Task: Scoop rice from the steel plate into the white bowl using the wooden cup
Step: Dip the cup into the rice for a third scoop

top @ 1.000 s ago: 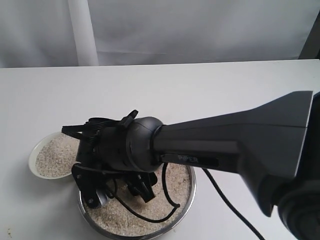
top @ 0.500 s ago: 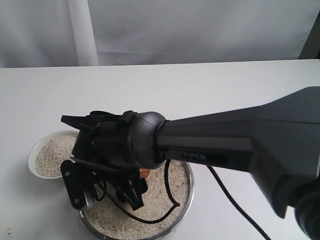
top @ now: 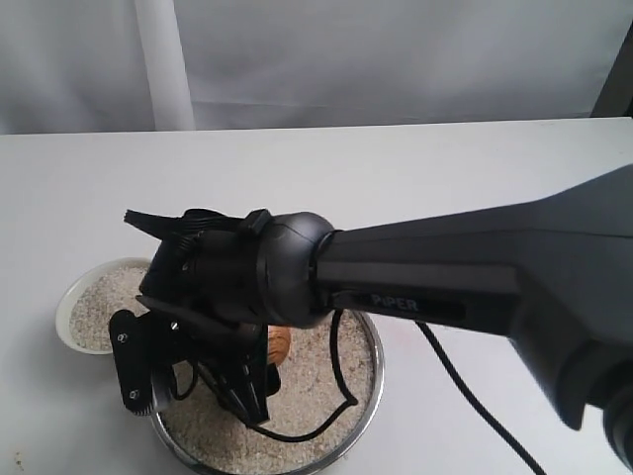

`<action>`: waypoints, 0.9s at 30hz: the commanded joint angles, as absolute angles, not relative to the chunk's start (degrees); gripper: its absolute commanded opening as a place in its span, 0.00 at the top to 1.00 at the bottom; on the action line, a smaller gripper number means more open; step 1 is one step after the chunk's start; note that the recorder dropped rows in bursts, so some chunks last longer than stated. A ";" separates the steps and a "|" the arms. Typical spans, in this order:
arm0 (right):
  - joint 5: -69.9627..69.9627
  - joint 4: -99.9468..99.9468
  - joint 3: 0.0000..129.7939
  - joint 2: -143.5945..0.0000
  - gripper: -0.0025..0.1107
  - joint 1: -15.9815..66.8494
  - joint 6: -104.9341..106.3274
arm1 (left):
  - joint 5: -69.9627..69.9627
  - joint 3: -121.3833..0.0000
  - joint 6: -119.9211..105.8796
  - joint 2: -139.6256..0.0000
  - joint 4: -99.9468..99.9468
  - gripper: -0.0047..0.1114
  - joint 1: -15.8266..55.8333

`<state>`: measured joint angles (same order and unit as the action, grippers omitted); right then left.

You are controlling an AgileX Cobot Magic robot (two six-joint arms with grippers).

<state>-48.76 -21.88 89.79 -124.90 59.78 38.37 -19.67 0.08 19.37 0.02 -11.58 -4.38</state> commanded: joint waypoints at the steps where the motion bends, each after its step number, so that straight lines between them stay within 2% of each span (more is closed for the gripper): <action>1: -48.14 -17.79 90.07 -124.25 0.98 58.74 38.11 | -19.31 0.00 19.45 0.00 -11.26 0.96 -4.01; 9: -46.32 -12.39 88.94 -122.34 0.98 57.22 39.48 | -19.31 0.00 19.45 0.00 -11.26 0.96 -4.01; 15: -40.36 -10.41 81.75 -117.89 0.98 55.39 39.72 | -19.31 0.00 19.45 0.00 -11.26 0.96 -4.01; 27: -17.67 2.37 65.70 -109.52 0.98 51.14 40.56 | -19.31 0.00 19.45 0.00 -11.26 0.96 -4.01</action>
